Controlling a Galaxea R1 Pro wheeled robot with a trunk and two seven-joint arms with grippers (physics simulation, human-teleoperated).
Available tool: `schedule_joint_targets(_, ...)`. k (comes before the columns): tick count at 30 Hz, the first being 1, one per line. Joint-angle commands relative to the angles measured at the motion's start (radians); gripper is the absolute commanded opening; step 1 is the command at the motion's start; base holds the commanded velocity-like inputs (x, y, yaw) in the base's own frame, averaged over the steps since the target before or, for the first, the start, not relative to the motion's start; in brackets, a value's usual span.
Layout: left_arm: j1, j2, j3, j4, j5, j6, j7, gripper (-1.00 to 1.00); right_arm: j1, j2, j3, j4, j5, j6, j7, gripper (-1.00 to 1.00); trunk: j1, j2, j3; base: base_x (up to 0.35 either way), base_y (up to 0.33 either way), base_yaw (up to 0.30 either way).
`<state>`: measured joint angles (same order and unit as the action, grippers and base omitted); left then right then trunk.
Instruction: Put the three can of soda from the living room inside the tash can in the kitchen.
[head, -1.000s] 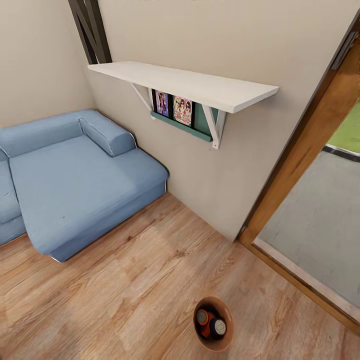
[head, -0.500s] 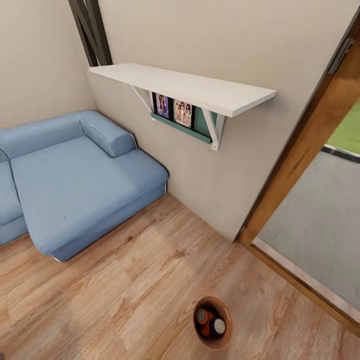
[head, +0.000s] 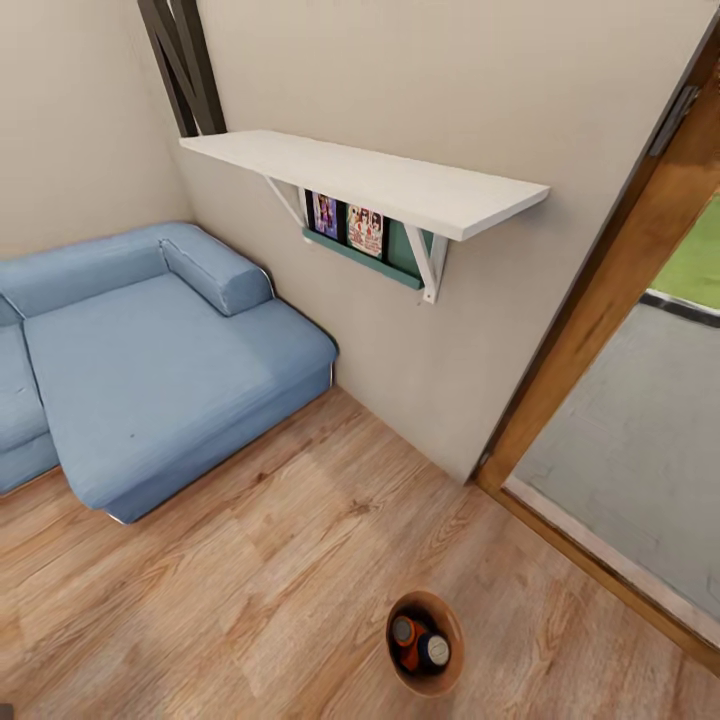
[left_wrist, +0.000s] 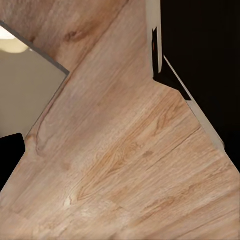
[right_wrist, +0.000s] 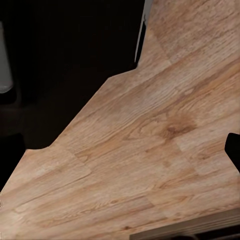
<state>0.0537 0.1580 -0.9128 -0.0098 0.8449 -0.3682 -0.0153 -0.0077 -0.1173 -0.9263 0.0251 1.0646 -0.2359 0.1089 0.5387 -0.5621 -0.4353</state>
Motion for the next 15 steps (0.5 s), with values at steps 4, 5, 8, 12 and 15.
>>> schedule_joint_targets(4,0.000,-0.003,-0.001,-0.001,-0.002,-0.001,-0.001,1.00,0.000,0.004,0.000,0.005,0.000,0.000,0.000,1.00,-0.015,0.028,0.013,0.000,0.000,0.000)
schedule_joint_targets(5,0.000,-0.005,-0.001,-0.001,-0.002,-0.001,-0.001,1.00,0.000,0.004,0.000,0.006,0.000,0.000,0.000,1.00,-0.015,0.028,0.013,0.000,0.000,0.000)
schedule_joint_targets(8,0.000,-0.007,-0.001,-0.002,-0.002,-0.003,-0.001,1.00,0.000,0.005,0.000,0.006,0.000,-0.004,0.000,1.00,-0.015,0.028,0.013,0.000,0.000,0.000)
schedule_joint_targets(12,0.000,-0.009,-0.001,-0.003,-0.001,-0.004,-0.001,1.00,0.000,0.005,0.000,0.007,0.000,-0.033,0.000,1.00,-0.015,0.028,0.013,0.000,0.000,0.000)
schedule_joint_targets(15,0.000,-0.010,-0.001,-0.004,-0.001,-0.004,-0.002,1.00,0.000,0.005,0.000,0.007,0.000,-0.044,0.000,1.00,-0.015,0.028,0.013,0.000,0.000,0.000)
